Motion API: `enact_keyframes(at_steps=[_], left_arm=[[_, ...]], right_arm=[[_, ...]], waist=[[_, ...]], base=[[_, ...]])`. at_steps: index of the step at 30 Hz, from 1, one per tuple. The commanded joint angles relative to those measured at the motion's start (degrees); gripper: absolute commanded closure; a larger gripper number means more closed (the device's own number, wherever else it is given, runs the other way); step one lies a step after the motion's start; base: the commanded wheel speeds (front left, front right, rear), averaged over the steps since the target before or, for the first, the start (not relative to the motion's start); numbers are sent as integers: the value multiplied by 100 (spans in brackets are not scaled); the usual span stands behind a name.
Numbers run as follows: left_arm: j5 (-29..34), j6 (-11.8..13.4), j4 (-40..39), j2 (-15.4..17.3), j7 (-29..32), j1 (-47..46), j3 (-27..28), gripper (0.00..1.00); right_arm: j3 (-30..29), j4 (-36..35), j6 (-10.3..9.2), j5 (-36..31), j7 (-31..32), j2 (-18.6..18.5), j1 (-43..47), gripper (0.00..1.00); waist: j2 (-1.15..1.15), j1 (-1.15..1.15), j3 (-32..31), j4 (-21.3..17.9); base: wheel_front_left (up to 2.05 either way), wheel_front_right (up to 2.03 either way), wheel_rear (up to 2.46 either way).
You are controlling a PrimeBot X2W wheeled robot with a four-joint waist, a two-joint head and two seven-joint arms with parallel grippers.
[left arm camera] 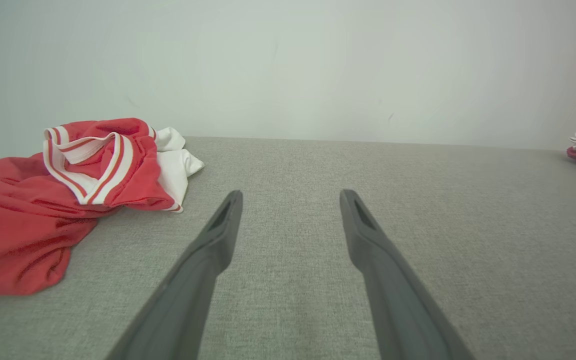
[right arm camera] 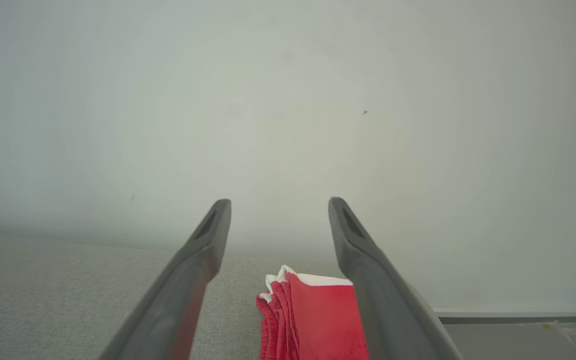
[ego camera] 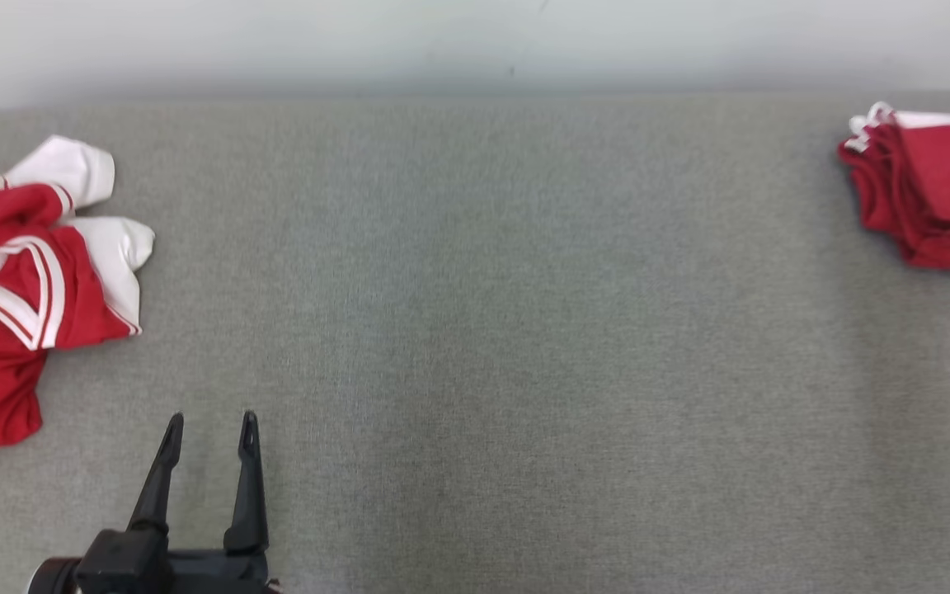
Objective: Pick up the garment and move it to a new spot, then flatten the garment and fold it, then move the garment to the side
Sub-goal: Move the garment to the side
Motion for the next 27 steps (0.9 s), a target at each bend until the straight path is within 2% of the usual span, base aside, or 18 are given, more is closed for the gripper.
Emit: enact_keyframes(at_steps=[1,5,6,9,10,17,20,21,27], left_arm=[[18,16,-4,2,-20,105,49,0],[40,40,-45,2,-20,281,133,0],[46,27,-39,1,-20,323,176,0],[50,10,-36,1,-20,351,231,0],[50,10,-36,1,-20,351,231,0],[-7,57,30,1,-20,379,131,0],[8,94,47,1,-20,405,54,0],[32,105,62,1,-20,438,32,0],[32,150,102,1,-20,485,54,0]], right_arm=[[-129,-154,-12,-39,-20,128,261,0],[-610,-858,-12,-394,-17,527,884,0],[-878,-1252,-12,-646,-18,715,1233,0],[-1344,-1846,-12,-1047,-18,1026,1775,0],[-1344,-1846,-12,-1047,-18,1026,1775,0],[-2160,-3332,-12,-2114,-19,1776,3200,0],[-2367,-3707,-12,-2359,-19,2079,3755,0],[-2546,-3885,-12,-2330,-19,2336,4101,0],[-2886,-4471,-12,-2579,-19,2814,4939,0]], waist=[[1,1,-325,-143],[1,1,-509,-215],[1,1,-569,-233],[1,1,-667,-236],[1,1,-667,-236],[1,1,-864,-127],[1,1,-931,-95],[1,1,-975,-79],[1,1,-1030,-49]], base=[[0,0,0],[0,0,0],[0,0,0],[0,0,0],[0,0,0],[0,0,0],[0,0,0],[0,0,0],[0,0,0]])
